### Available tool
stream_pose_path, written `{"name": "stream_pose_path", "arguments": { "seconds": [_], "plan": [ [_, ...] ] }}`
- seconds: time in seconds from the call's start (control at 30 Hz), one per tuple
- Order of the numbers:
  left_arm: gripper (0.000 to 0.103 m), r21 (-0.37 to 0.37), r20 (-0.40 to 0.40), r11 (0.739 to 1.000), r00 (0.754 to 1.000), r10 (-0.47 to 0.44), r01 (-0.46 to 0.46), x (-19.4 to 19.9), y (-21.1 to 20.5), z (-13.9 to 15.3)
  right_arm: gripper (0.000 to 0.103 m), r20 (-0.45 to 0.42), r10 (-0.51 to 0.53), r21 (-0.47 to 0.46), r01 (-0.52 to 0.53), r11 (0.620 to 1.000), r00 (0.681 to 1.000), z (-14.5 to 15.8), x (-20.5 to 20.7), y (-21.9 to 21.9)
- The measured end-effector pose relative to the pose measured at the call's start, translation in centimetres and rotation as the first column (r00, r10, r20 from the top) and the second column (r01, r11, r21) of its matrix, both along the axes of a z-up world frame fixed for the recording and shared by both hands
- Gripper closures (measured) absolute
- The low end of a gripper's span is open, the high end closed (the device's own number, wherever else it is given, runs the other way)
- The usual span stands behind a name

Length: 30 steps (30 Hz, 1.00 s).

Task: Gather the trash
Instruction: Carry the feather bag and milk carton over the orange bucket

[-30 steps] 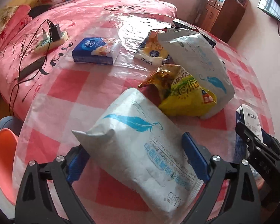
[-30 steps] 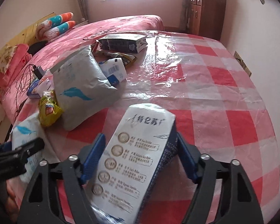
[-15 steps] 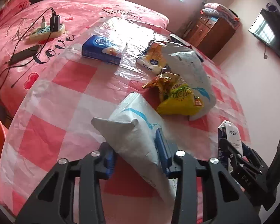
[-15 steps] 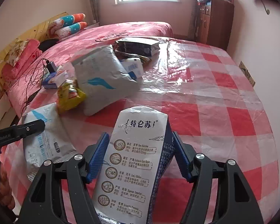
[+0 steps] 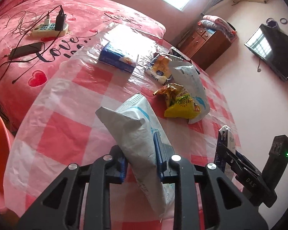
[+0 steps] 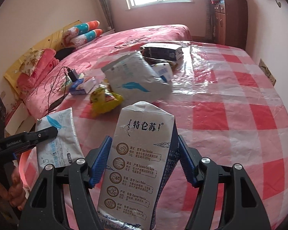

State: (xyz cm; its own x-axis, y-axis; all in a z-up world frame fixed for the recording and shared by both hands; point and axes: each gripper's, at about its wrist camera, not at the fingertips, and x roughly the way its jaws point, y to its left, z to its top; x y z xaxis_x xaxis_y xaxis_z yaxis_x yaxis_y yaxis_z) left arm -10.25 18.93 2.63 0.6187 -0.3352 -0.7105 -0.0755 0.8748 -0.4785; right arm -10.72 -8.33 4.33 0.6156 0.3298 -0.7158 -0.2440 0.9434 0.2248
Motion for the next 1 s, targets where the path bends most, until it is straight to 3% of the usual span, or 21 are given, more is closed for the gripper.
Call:
{"name": "stream_pose_path", "arguments": {
  "seconds": [0.57, 1.0],
  "plan": [
    [0.08, -0.067, 0.064, 0.996, 0.996, 0.055, -0.05, -3.0, 5.9, 1.4, 0.036, -0.063, 0.105, 0.134, -0.096, 0.986, 0.992, 0.4, -0.3, 4.6],
    [0.08, -0.078, 0.078, 0.98, 0.979, 0.191, -0.185, -6.6, 13.4, 2.0, 0.036, -0.123, 0.303, 0.199, -0.276, 0.94, 0.945, 1.3, 0.5, 14.1]
  ]
}}
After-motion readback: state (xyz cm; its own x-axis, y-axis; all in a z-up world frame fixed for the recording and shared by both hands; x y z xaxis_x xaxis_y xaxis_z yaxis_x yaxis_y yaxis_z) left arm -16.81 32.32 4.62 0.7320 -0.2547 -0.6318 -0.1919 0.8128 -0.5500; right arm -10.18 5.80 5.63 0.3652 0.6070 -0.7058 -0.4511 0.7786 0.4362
